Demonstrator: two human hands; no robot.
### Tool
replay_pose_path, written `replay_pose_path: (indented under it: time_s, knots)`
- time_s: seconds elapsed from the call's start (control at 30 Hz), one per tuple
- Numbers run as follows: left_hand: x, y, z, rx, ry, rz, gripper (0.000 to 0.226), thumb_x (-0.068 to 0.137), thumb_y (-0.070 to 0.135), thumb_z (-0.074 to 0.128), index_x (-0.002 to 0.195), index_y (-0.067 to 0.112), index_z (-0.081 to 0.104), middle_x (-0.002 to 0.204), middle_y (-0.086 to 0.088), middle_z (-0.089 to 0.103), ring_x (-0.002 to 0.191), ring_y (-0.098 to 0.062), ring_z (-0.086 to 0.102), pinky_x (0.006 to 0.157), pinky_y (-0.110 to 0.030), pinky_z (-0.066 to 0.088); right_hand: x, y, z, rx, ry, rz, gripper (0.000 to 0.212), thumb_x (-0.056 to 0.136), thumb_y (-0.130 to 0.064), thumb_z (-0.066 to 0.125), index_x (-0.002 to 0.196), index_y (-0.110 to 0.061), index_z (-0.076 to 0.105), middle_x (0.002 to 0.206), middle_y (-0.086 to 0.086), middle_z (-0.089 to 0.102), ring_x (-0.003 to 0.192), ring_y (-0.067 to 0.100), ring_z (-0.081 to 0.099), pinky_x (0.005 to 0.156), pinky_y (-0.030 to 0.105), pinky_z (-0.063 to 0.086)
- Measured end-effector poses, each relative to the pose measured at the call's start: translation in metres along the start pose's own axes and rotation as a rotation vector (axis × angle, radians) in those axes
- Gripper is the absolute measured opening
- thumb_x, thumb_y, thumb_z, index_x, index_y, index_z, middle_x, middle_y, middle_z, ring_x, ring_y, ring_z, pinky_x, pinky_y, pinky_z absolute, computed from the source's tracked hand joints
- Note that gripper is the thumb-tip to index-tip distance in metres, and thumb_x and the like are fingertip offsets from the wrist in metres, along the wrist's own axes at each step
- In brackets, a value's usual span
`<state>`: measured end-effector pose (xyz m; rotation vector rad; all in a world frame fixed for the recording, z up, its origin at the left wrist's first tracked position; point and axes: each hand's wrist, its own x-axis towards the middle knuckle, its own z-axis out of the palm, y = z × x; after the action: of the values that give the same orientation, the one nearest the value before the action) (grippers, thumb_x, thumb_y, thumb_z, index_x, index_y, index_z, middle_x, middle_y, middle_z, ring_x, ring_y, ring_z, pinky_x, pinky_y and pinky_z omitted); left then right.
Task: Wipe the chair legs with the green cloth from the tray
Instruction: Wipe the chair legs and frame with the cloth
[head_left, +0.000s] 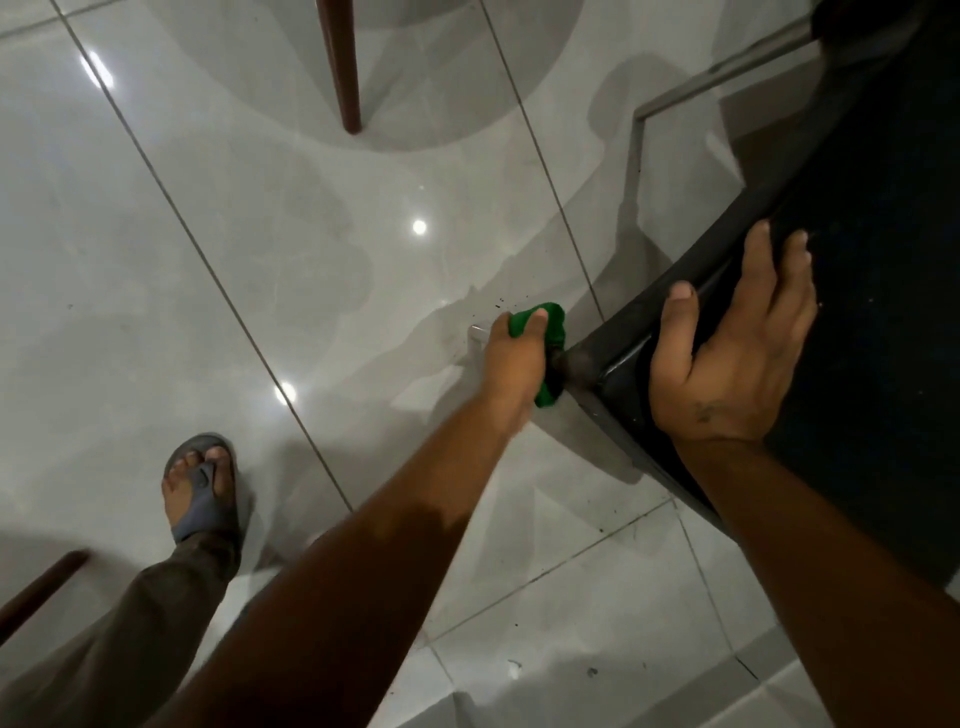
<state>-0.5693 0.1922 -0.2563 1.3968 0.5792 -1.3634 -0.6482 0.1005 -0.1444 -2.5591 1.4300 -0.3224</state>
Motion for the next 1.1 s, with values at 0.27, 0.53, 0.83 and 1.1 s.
replay_pose_path:
  time_s: [0.27, 0.53, 0.83, 1.1]
  knots:
    - [0.054, 0.008, -0.011, -0.043, 0.105, -0.186, 0.044, 0.101, 0.023, 0.055, 0.143, 0.014, 0.049, 0.113, -0.018, 0.062, 0.086, -0.031, 0.064, 0.093, -0.051, 0.057, 0.001, -0.001, 0.0, 0.005, -0.022, 0.009, 0.07, 0.1, -0.048, 0.047, 0.161, -0.016, 0.03, 0.168, 0.018, 0.023, 0.155, 0.035, 0.021, 0.123, 0.056, 0.027]
    - [-0.027, 0.001, -0.006, -0.045, -0.11, 0.027, 0.052, 0.094, 0.038, 0.056, 0.146, 0.037, 0.052, 0.148, -0.005, 0.058, 0.129, -0.031, 0.06, 0.109, -0.055, 0.05, 0.0, -0.002, -0.001, 0.017, -0.031, 0.005, 0.072, 0.1, -0.048, 0.047, 0.16, -0.012, 0.032, 0.167, 0.02, 0.023, 0.155, 0.037, 0.021, 0.125, 0.053, 0.023]
    - [0.116, -0.005, -0.027, 0.168, 0.093, -0.199, 0.011, 0.096, 0.02, 0.051, 0.102, 0.012, 0.056, 0.082, -0.01, 0.052, 0.061, -0.023, 0.05, 0.051, -0.031, 0.042, 0.001, 0.0, 0.0, 0.013, -0.035, 0.006, 0.072, 0.1, -0.047, 0.05, 0.16, -0.01, 0.033, 0.167, 0.02, 0.023, 0.154, 0.037, 0.022, 0.122, 0.058, 0.027]
    - [0.052, 0.007, -0.018, 0.259, -0.014, -0.02, 0.031, 0.103, 0.031, 0.053, 0.133, 0.029, 0.058, 0.103, -0.002, 0.065, 0.088, -0.022, 0.065, 0.075, -0.037, 0.059, 0.002, -0.005, -0.003, -0.008, -0.021, 0.007, 0.072, 0.1, -0.047, 0.051, 0.159, -0.009, 0.033, 0.166, 0.022, 0.025, 0.154, 0.039, 0.022, 0.127, 0.051, 0.02]
